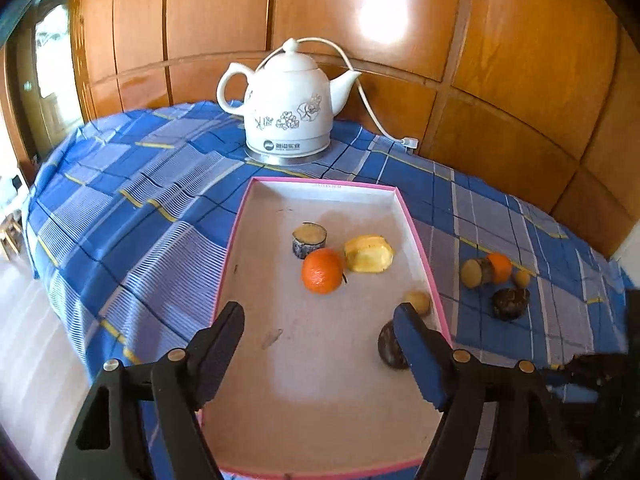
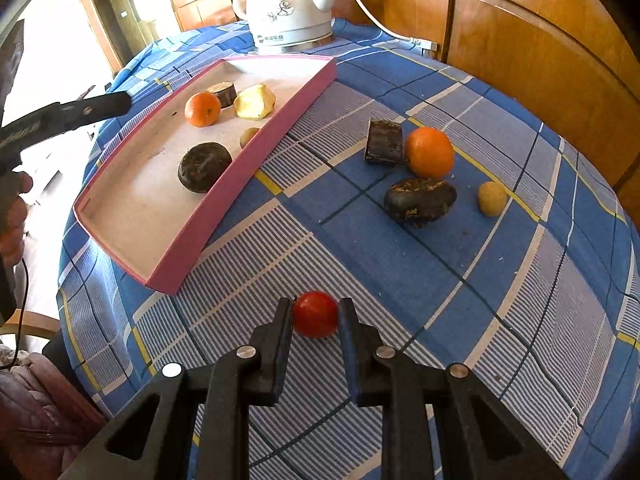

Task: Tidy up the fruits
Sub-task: 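Carry the red tomato into the tray and open the right gripper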

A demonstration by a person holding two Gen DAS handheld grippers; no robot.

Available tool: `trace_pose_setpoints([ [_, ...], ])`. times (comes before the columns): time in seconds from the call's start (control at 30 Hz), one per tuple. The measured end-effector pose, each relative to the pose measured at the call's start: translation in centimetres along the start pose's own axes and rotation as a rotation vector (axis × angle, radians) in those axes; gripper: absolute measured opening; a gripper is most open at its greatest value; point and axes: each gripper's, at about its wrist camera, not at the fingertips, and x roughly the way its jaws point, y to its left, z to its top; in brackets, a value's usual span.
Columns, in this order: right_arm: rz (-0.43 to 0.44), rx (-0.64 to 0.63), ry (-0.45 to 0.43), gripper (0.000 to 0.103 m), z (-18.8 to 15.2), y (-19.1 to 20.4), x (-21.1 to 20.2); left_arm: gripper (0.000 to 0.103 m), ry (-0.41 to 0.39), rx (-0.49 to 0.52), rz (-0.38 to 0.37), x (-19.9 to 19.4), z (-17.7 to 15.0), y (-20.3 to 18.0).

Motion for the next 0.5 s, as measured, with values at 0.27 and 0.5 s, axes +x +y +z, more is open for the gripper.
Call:
trace_pose_setpoints([
  [0.27,-0.005,0.008,-0.005,0.023,-0.1,0.1,-0.1,0.087,-0.033,0.002,0.015,-2.4,-1.3,0.8],
  [0.5,-0.013,0.022,-0.001,0.023,-0.1,0.2,-0.1,0.091,-0.026,-0.027,0.018,-2.8,-2.0,1.9],
])
